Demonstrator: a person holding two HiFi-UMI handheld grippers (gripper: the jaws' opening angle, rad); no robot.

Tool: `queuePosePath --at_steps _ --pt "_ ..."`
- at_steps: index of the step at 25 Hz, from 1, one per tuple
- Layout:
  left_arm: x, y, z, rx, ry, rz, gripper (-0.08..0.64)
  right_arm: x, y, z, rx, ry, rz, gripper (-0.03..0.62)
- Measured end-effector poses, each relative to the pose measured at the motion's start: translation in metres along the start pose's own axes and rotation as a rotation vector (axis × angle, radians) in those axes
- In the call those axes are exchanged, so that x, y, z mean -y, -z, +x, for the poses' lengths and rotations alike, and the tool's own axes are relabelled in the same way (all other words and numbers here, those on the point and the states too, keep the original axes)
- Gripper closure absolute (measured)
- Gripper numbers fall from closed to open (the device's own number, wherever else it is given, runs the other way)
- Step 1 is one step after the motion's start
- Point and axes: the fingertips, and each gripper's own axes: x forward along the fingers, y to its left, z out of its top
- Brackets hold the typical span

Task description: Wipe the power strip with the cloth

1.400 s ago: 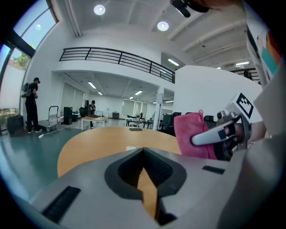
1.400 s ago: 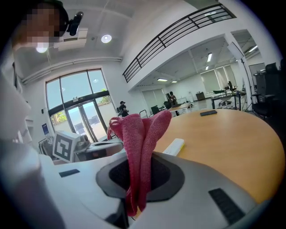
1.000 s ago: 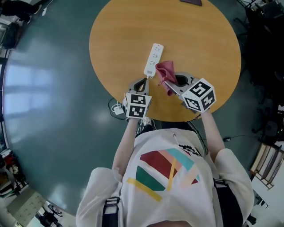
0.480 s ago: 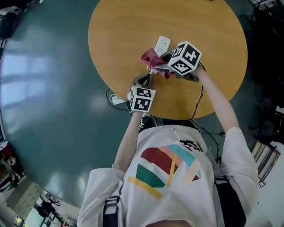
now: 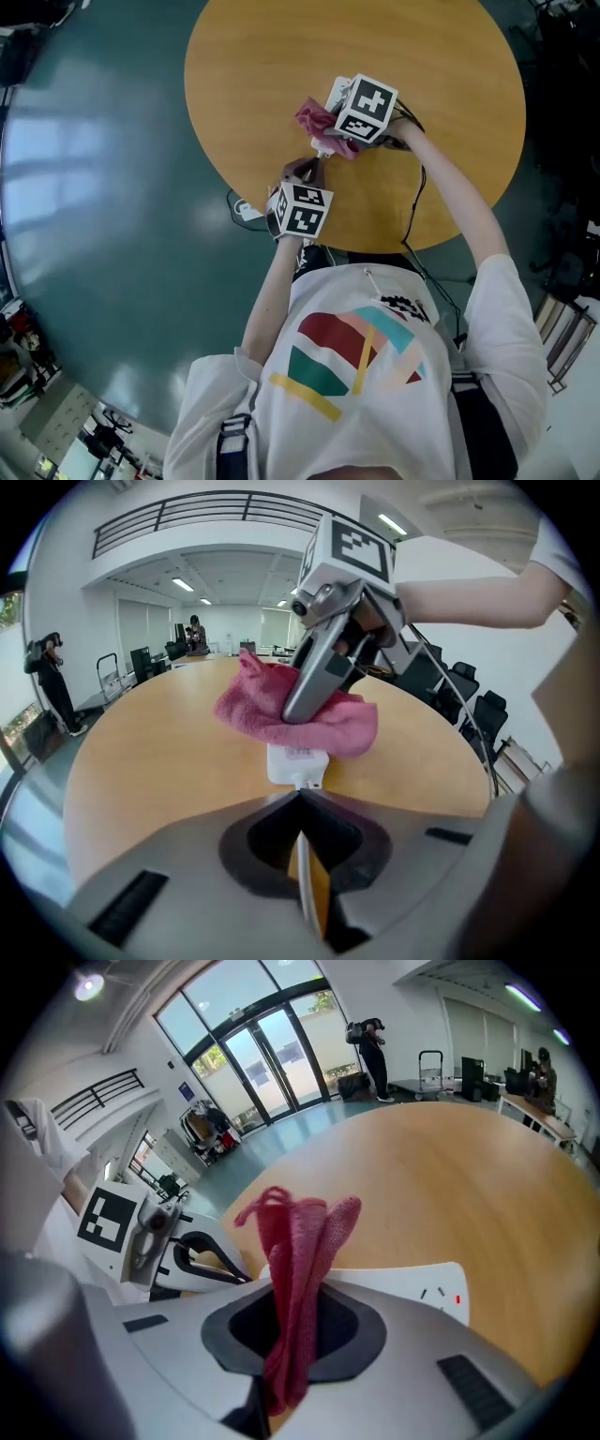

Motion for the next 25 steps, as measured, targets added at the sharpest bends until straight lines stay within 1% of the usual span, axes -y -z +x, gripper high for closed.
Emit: queuePosePath --at_steps 4,8,13,16,21,25 --pt "-0.001 -0.001 -0.001 -0.007 0.013 0.012 0.517 0.03 -0.004 -0.013 -0.017 0.03 -0.001 0.552" --pt "-0.004 -0.002 0.0 -0.012 0.02 0.003 0.517 0.071 -0.006 -0.029 -0.035 0.136 -0.012 0.552" --pt "-0.005 -0.001 0.006 -0.006 0.028 -0.006 0.517 0.113 -0.005 -0.045 -0.039 0.224 -0.007 0.552" --pt "-0.007 -0.002 0.004 -0.003 0.028 -0.013 0.517 0.122 -0.007 -0.051 -0.024 0.238 -0.003 0.552" --pt "-0.01 -0.001 0.0 -0.005 0.018 -0.024 0.517 0.124 -0.01 -0.052 0.018 0.236 0.013 0.552" --pt "-0.01 -0.001 0.0 -0.018 0.014 -0.019 0.517 0.127 -0.01 -0.055 0.054 0.249 0.019 0.552"
